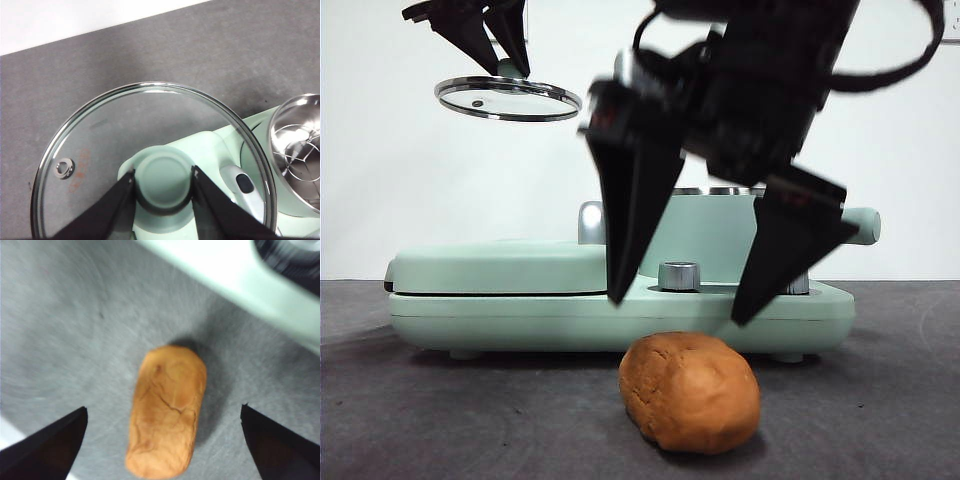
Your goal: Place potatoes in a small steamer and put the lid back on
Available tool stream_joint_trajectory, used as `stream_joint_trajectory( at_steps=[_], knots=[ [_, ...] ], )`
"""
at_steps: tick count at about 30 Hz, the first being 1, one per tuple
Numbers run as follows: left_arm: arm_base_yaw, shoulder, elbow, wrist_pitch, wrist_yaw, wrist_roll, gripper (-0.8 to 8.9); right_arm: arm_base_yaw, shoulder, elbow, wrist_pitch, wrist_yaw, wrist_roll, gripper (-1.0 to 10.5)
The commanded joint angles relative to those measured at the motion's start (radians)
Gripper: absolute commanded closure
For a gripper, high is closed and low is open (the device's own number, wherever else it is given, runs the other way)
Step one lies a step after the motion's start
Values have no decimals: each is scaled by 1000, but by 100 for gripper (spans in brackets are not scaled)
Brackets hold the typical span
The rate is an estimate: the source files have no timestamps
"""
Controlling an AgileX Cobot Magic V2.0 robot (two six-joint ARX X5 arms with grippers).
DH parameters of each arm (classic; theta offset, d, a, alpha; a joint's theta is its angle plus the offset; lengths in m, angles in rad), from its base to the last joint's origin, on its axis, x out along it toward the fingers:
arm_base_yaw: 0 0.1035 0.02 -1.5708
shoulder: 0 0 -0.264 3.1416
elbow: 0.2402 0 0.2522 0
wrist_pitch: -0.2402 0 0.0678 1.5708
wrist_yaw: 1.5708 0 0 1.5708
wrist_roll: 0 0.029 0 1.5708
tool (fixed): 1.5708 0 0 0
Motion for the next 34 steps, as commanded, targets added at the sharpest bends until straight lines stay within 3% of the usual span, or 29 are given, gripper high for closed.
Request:
stream_joint_trajectory(
  at_steps=[1,9,14,17,24,34],
  knots=[
    [5,2,34,25,2,8,763,13,51,19,6,6,16,459],
    [6,2,34,29,2,8,764,14,124,19,27,-9,16,488],
    [6,2,34,30,2,8,764,14,142,19,32,-37,7,745],
    [6,2,33,29,2,8,764,14,142,19,32,-71,5,841],
    [6,2,33,26,2,8,764,-6,134,100,-60,-91,-2,842],
    [6,2,29,26,2,6,764,-110,137,475,-328,-83,-106,842]
  ],
)
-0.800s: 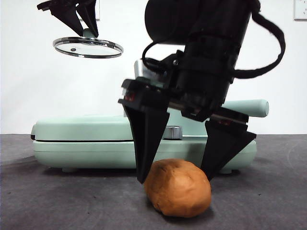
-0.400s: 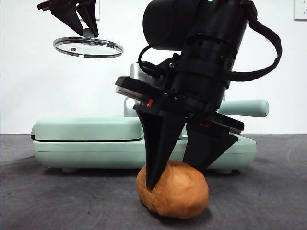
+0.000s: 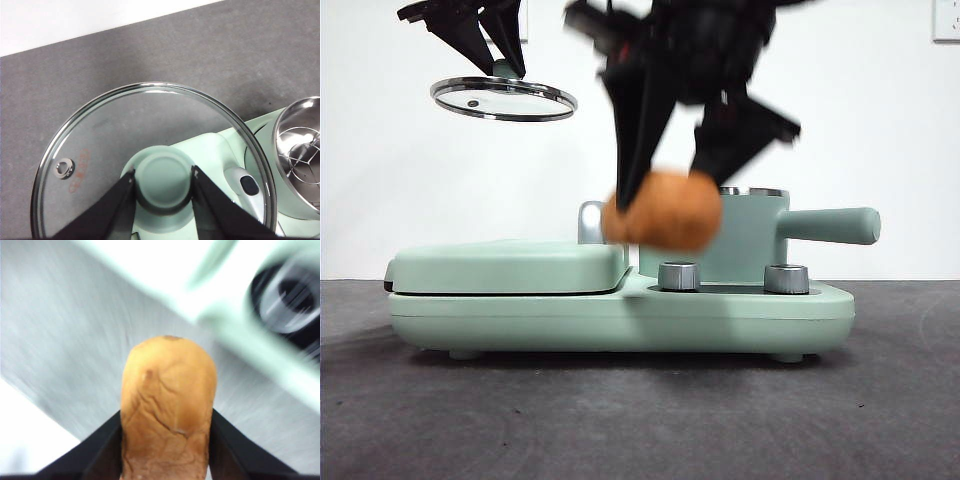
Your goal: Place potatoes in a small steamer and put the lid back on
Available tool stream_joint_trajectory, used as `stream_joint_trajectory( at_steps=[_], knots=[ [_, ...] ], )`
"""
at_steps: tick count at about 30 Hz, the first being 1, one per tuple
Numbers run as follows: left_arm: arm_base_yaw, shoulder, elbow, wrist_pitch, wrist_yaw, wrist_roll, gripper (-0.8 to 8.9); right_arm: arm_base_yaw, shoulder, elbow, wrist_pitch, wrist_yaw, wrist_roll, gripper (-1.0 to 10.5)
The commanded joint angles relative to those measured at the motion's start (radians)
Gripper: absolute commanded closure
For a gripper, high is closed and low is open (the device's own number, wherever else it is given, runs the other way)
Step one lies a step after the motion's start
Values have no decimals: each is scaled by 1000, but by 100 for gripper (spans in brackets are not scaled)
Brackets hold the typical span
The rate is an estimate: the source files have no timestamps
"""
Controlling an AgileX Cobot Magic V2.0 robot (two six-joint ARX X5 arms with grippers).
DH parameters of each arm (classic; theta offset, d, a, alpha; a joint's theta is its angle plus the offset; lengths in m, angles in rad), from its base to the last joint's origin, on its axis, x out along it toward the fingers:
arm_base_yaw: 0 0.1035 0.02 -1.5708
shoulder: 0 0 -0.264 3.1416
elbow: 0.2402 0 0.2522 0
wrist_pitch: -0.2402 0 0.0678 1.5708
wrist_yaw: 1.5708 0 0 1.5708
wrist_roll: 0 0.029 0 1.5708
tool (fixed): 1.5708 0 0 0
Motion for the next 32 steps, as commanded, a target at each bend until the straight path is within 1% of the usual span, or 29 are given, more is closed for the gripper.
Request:
stream_joint_trajectory(
  at_steps=[1,5,7,12,19,22,28,32],
  knots=[
    [-3,2,28,23,2,6,764,-37,18,109,-21,2,-63,842],
    [-3,2,28,23,2,6,764,-114,56,251,-72,11,-108,842],
    [-3,2,28,23,2,5,764,-151,90,328,-90,33,-128,842],
    [-3,2,28,25,2,3,764,-231,208,509,-132,35,-167,842],
    [-6,2,27,26,2,-10,764,-306,383,711,-177,35,-178,842],
    [-6,2,27,29,2,-10,764,-322,433,745,-185,35,-193,842],
    [-6,2,27,30,2,-9,764,-334,488,745,-222,37,-203,842],
    [-6,2,27,29,2,-9,764,-333,494,744,-229,77,-224,841]
  ],
)
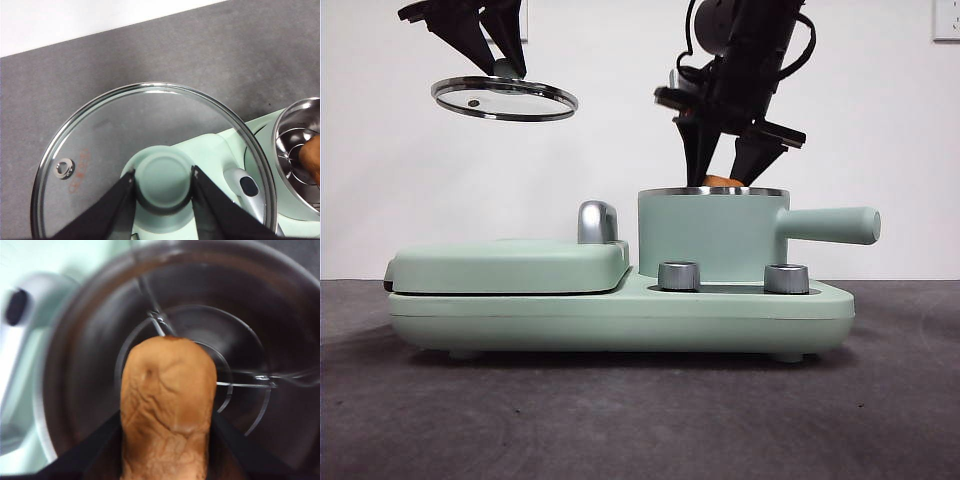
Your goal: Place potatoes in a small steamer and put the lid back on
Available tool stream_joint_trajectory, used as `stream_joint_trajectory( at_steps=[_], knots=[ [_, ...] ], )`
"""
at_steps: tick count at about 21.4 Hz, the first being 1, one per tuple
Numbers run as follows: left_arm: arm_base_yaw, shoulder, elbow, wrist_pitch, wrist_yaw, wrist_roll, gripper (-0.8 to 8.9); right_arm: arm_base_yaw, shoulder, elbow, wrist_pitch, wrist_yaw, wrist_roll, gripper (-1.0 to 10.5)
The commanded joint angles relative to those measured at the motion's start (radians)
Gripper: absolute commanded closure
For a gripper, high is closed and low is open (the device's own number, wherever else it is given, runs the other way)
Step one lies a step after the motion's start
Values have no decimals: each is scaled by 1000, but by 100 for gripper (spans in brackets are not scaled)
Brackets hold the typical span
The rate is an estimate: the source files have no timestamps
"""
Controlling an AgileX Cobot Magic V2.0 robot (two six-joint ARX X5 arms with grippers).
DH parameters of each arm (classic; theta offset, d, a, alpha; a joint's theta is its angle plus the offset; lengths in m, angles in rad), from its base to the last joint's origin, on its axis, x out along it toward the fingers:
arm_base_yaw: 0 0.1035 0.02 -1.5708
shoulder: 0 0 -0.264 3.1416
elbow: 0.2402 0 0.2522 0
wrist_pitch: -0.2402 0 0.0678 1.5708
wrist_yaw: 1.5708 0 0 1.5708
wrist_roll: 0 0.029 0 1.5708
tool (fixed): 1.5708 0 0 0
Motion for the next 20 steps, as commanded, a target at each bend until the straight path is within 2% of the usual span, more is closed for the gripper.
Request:
stream_joint_trajectory(
  at_steps=[1,8,12,13,17,20],
  knots=[
    [-5,2,27,26,2,-7,764,8,20,29,4,25,-25,841],
    [-5,2,27,26,2,-8,764,4,20,28,-21,23,-28,825],
    [-5,3,27,37,2,-15,764,4,20,28,-7,21,-28,568],
    [-6,3,27,41,2,-18,764,4,20,28,3,21,-27,539],
    [-19,3,27,34,2,-28,764,4,-34,37,-27,18,-34,536],
    [-45,3,27,23,2,-37,764,4,-155,37,-85,22,-63,536]
  ],
)
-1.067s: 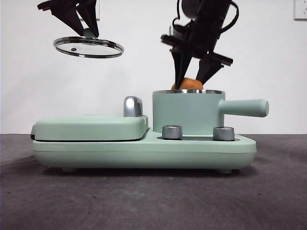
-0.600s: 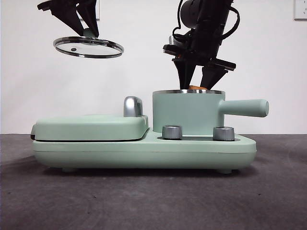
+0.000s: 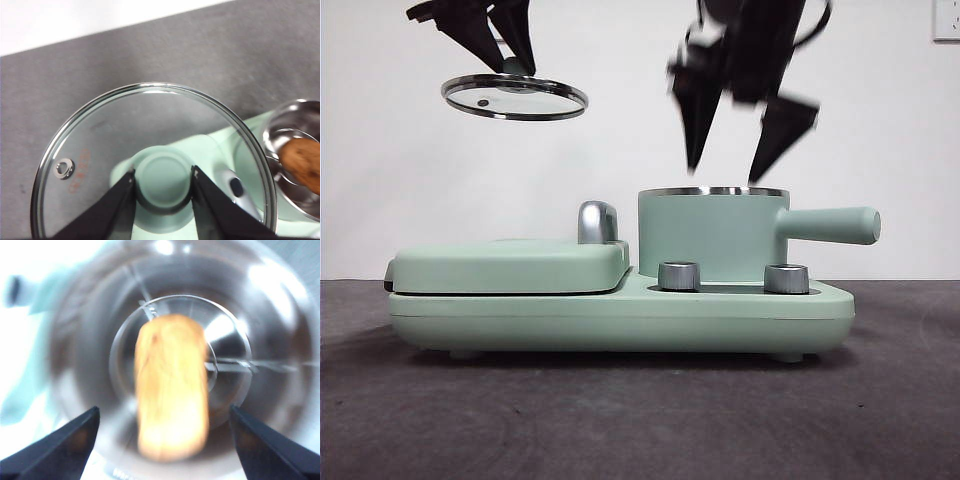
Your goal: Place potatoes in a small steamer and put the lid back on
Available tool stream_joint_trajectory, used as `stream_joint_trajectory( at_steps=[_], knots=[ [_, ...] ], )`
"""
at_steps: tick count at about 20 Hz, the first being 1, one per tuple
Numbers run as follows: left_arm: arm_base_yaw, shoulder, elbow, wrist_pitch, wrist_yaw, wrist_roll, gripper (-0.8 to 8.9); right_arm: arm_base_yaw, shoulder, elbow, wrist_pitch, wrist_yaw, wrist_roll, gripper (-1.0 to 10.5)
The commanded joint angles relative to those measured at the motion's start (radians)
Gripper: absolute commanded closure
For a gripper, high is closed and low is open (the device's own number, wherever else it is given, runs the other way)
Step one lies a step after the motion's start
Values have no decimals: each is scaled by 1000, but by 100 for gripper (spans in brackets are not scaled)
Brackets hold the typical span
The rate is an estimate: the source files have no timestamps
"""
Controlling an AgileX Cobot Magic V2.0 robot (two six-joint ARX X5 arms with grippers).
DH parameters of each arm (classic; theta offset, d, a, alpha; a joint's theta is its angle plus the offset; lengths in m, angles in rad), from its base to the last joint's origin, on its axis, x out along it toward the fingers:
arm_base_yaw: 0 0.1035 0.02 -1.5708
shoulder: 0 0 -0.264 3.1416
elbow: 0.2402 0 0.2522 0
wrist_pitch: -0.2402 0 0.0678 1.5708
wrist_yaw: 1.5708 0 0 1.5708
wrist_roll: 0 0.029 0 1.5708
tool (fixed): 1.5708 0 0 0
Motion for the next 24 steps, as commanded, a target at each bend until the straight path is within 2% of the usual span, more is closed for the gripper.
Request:
stream_joint_trajectory(
  at_steps=[1,6,11,15,19,24],
  knots=[
    [-26,3,26,24,2,-11,764,5,-117,33,-58,5,-29,536],
    [-90,4,24,26,2,-11,764,5,-411,-53,-107,31,-29,536],
    [-182,6,24,46,2,-10,764,13,-796,-378,-65,31,-28,536],
    [-261,15,24,56,2,19,765,38,-1131,-747,104,31,92,536],
    [-323,31,24,80,2,56,765,53,-1411,-1038,252,32,157,536],
    [-369,82,24,142,2,95,797,53,-1608,-1182,284,53,201,536]
  ],
)
